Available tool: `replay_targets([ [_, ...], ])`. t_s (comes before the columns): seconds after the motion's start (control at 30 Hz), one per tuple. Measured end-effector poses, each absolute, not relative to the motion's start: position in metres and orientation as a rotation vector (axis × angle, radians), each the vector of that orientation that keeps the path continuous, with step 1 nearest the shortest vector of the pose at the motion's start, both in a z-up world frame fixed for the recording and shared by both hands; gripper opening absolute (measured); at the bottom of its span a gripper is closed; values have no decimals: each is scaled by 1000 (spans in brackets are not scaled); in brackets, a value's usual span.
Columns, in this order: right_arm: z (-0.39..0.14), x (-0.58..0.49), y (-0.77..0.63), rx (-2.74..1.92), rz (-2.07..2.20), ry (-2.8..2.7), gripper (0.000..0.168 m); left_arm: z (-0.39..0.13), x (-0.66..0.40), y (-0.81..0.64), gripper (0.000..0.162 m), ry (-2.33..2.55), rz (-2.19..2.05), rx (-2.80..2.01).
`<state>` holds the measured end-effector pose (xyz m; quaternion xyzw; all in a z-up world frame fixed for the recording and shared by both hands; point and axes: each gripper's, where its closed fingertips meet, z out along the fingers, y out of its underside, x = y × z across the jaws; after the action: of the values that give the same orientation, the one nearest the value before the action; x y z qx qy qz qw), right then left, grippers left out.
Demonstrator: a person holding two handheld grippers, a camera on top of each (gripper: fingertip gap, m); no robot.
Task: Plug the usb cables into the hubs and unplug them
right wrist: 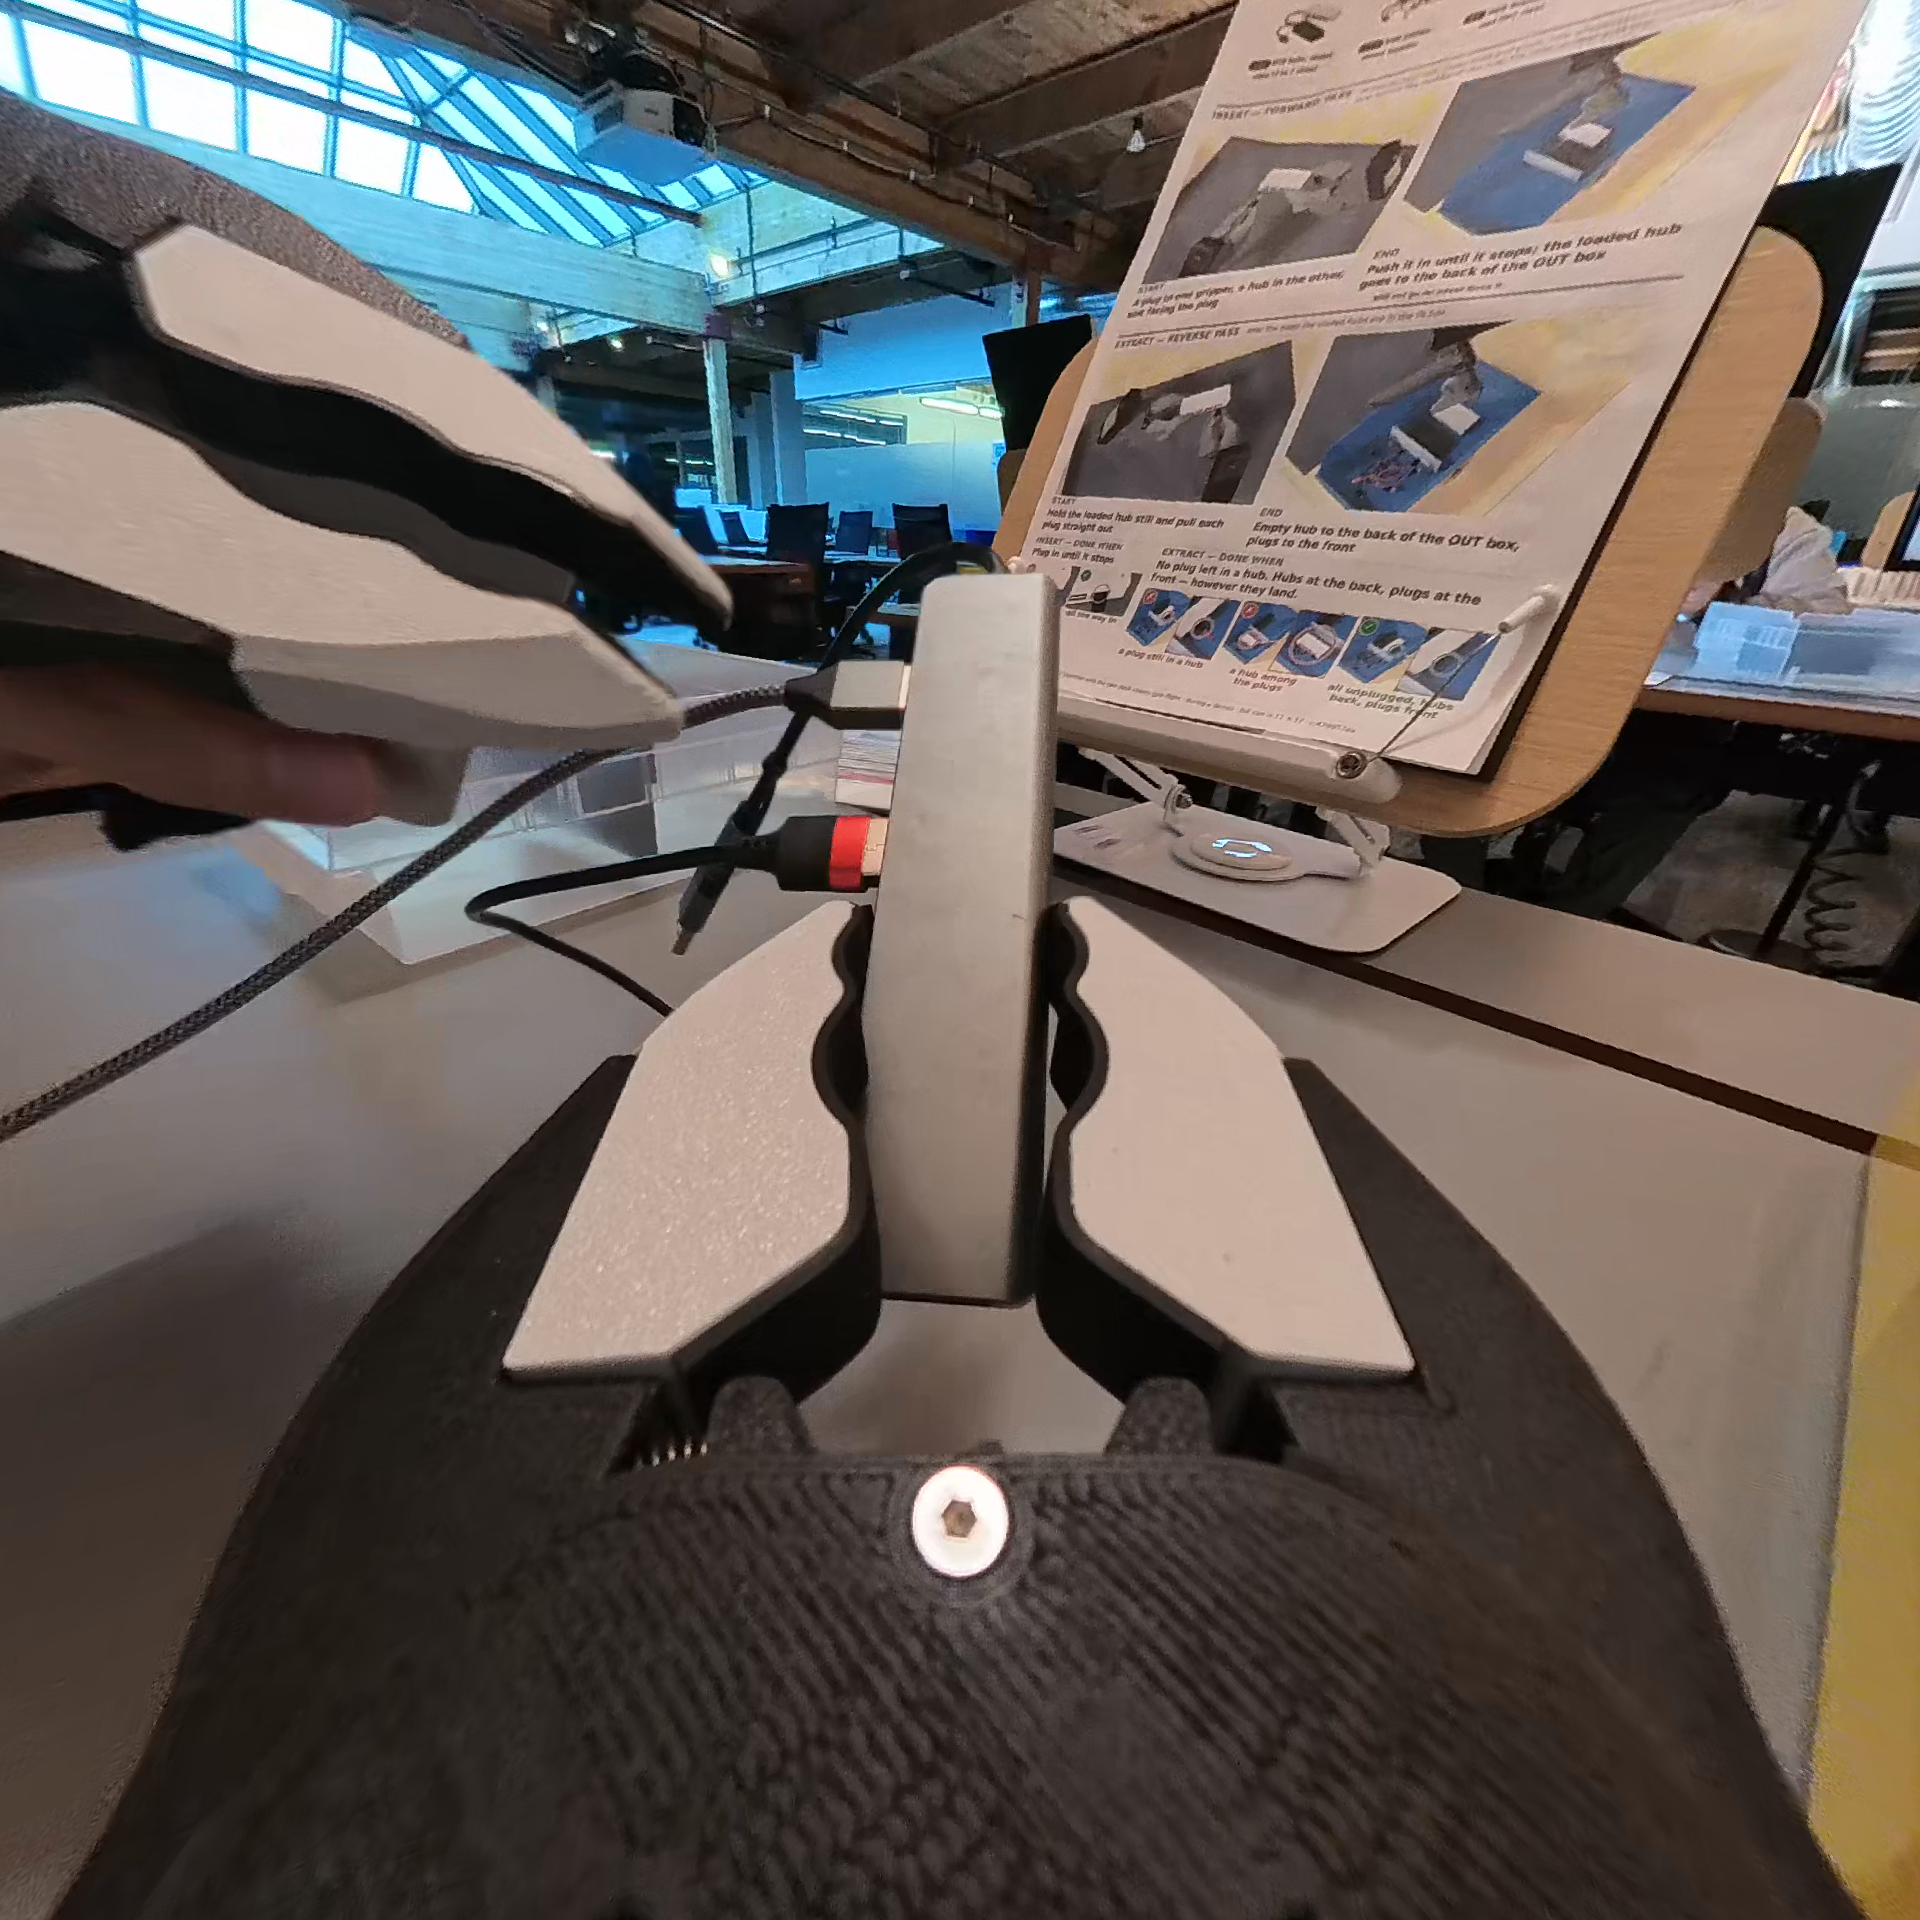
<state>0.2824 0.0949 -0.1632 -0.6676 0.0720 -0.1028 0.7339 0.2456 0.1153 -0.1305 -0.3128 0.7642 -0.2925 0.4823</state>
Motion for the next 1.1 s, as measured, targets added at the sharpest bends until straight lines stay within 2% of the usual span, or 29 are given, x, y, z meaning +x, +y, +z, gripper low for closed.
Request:
replay_targets([
  [0.2,-165,281,96,-1487,-300,122,33,-155,228,102,20,1981,-750,-821],
  [0.6,-173,276,102,-1512,-176,149,32,-181,223,116,21,1916,-545,-850],
  [0.83,-169,293,93,-1448,-90,286,32,-159,210,85,19,1778,-861,-905],
  [1.03,-165,302,85,-1382,-21,359,32,-192,178,37,24,1997,-1155,-1001],
  [1.1,-165,302,84,-1374,-19,362,32,-195,153,24,34,2103,-1204,-919],
])
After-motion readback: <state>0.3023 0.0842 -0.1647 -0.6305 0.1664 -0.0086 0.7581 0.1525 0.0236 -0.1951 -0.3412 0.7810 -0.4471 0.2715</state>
